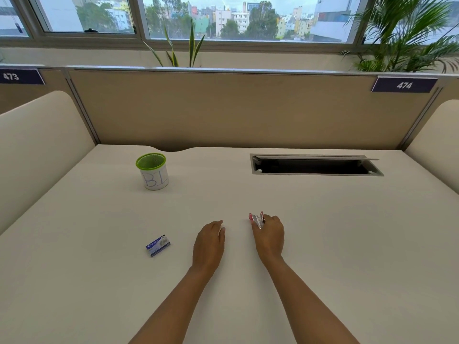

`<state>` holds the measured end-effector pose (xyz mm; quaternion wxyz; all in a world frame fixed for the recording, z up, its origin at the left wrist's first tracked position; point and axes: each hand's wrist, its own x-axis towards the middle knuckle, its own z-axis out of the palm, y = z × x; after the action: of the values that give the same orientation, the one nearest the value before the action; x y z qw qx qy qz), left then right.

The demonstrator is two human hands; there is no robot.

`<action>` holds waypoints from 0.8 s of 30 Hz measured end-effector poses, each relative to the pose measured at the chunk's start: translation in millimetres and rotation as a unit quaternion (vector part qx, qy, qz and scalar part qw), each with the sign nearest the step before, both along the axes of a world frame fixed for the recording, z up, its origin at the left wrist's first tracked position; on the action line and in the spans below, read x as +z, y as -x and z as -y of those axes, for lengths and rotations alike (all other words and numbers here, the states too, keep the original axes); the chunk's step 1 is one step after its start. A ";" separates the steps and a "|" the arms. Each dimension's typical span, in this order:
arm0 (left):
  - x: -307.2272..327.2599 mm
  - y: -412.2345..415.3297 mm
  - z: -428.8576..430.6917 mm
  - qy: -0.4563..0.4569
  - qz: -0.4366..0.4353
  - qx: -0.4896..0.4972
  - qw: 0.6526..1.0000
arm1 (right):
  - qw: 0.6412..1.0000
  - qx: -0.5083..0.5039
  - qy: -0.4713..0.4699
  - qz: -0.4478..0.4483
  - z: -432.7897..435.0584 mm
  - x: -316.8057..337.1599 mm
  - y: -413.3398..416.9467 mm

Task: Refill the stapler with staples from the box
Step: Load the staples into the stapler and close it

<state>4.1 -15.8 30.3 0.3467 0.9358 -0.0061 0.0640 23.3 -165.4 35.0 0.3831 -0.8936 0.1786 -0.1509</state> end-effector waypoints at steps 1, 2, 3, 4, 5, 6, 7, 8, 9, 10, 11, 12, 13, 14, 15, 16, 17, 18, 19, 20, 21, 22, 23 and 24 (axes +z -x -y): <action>-3.2 0.9 -1.5 -0.017 0.007 -0.005 1.000 | 1.000 -0.002 0.003 -0.004 -0.1 0.4 -1.3; -6.5 1.9 -2.9 -0.028 0.013 -0.009 0.999 | 1.000 -0.004 0.007 -0.009 -0.2 0.4 -2.5; -9.2 2.6 -4.0 -0.036 0.017 -0.011 0.999 | 1.000 -0.006 0.011 -0.014 -0.2 0.2 -3.7; -11.2 3.2 -4.9 -0.042 0.020 -0.013 0.999 | 1.000 -0.008 0.014 -0.019 -0.1 0.1 -4.6; -12.9 3.1 -5.4 -0.044 0.024 -0.015 0.999 | 1.000 -0.011 0.015 -0.023 0.0 -0.1 -5.5; -14.2 2.8 -5.7 -0.044 0.027 -0.015 0.999 | 0.999 -0.013 0.014 -0.027 0.2 -0.1 -6.1; -15.0 2.4 -5.8 -0.043 0.030 -0.014 0.999 | 0.999 -0.015 0.014 -0.028 0.2 -0.3 -6.5; -15.4 2.2 -5.9 -0.043 0.033 -0.014 0.998 | 0.999 -0.015 0.014 -0.029 0.1 -0.4 -6.5; -15.9 1.5 -5.9 -0.045 0.034 -0.015 0.998 | 0.999 -0.014 0.015 -0.030 0.0 -0.4 -6.5; -16.7 1.1 -6.1 -0.047 0.034 -0.015 0.998 | 0.999 -0.012 0.015 -0.031 -0.2 -0.3 -6.3; -17.5 0.9 -6.2 -0.048 0.034 -0.015 0.998 | 0.999 -0.009 0.015 -0.032 -0.1 -0.3 -5.9; -18.0 0.9 -6.3 -0.048 0.034 -0.015 0.998 | 0.999 -0.007 0.015 -0.033 0.1 -0.5 -5.2; -18.6 0.8 -6.6 -0.048 0.033 -0.015 0.998 | 0.999 -0.006 0.016 -0.033 0.3 -0.5 -4.5; -19.4 0.7 -6.8 -0.048 0.032 -0.015 0.998 | 0.999 -0.004 0.017 -0.031 0.4 -0.7 -3.6; -20.0 0.6 -7.0 -0.049 0.032 -0.015 0.998 | 0.999 -0.004 0.016 -0.028 0.3 -0.5 -2.5; -20.7 0.5 -7.2 -0.051 0.032 -0.015 0.998 | 1.000 -0.003 0.015 -0.026 0.3 -0.4 -1.5; -20.9 0.3 -7.3 -0.053 0.033 -0.015 0.998 | 1.000 -0.003 0.015 -0.025 -0.1 0.3 -0.4; -21.1 0.2 -7.3 -0.055 0.034 -0.015 0.998 | 1.000 -0.003 0.015 -0.023 -0.2 0.8 0.9; -20.8 -0.2 -7.0 -0.058 0.036 -0.016 0.998 | 1.000 -0.001 0.016 -0.024 -0.5 1.6 2.1; -21.1 -0.4 -6.9 -0.059 0.037 -0.017 0.997 | 1.000 0.000 0.016 -0.025 -0.6 1.3 3.0; -20.3 0.0 -6.7 -0.060 0.037 -0.017 0.997 | 1.000 0.001 0.014 -0.026 -1.0 2.1 4.9; -21.0 -0.2 -7.0 -0.060 0.038 -0.017 0.997 | 1.000 0.001 0.013 -0.027 -1.4 1.0 6.3; -20.3 0.2 -6.8 -0.060 0.039 -0.017 0.997 | 1.000 0.002 0.013 -0.027 -1.5 1.4 8.5; -21.5 -0.1 -7.2 -0.059 0.036 -0.017 0.997 | 1.000 0.003 0.012 -0.027 -2.0 0.0 9.7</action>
<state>4.2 -8.6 8.9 0.2918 0.9513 -0.0383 0.0914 13.6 -163.4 35.0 0.3674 -0.9025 0.1847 -0.1280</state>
